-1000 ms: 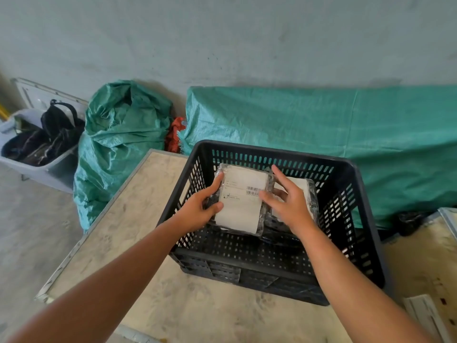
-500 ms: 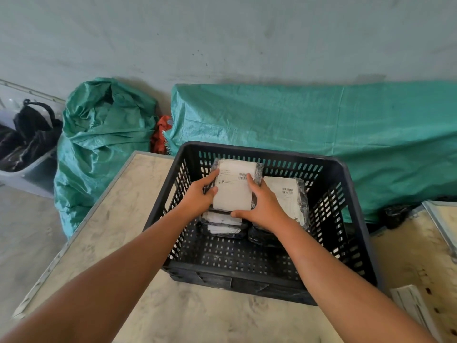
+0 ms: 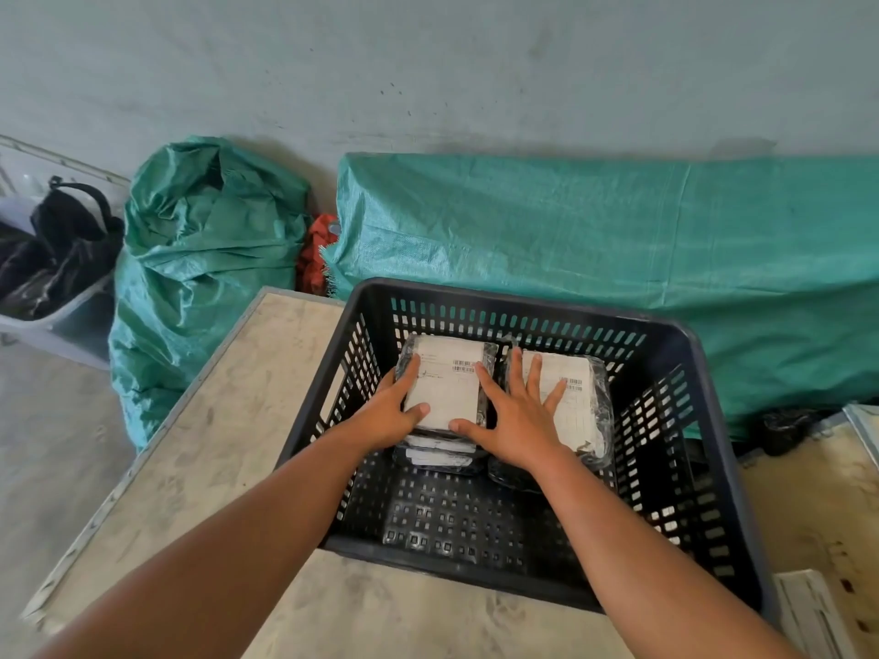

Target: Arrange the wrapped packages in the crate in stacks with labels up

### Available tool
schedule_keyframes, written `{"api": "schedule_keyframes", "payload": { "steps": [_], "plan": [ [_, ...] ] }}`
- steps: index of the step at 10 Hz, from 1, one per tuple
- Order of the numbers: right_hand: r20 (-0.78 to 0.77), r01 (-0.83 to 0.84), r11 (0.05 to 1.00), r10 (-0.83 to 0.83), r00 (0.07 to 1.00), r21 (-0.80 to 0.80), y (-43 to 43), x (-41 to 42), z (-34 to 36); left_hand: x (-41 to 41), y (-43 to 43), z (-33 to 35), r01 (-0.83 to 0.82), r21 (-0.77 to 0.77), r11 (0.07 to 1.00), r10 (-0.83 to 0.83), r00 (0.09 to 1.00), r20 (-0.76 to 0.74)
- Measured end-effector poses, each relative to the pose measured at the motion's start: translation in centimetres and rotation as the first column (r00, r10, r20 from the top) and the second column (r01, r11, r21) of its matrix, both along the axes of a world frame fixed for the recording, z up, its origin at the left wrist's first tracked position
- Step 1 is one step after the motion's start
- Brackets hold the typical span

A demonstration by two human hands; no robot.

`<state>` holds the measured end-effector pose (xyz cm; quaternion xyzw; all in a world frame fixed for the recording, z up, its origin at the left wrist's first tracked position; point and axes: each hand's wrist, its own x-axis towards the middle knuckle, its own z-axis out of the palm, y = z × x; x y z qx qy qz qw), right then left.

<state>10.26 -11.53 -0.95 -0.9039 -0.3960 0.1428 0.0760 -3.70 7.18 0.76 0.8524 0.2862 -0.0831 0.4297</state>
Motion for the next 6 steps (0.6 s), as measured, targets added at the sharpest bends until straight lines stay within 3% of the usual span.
{"api": "schedule_keyframes", "payload": {
  "steps": [2,4,5,6],
  "plan": [
    [-0.023,0.019,1.0,-0.019,1.0,0.007,0.0,0.2,-0.1,-0.5,0.1,-0.1,-0.022,-0.029,0.999,0.023,0.998,0.062],
    [-0.061,0.041,0.999,-0.04,0.997,0.016,-0.2,-0.3,0.9,-0.3,-0.6,1.2,-0.027,-0.004,1.0,0.027,1.0,-0.007],
    [-0.145,0.025,0.999,-0.018,0.989,0.045,-0.4,-0.3,2.8,0.3,-1.1,2.4,-0.03,0.039,0.999,0.033,0.997,-0.073],
    [-0.33,0.101,0.974,-0.029,0.943,0.203,-2.5,-0.1,5.6,0.3,-2.6,5.0,-0.063,0.174,0.983,0.078,0.994,-0.08]
  ]
}}
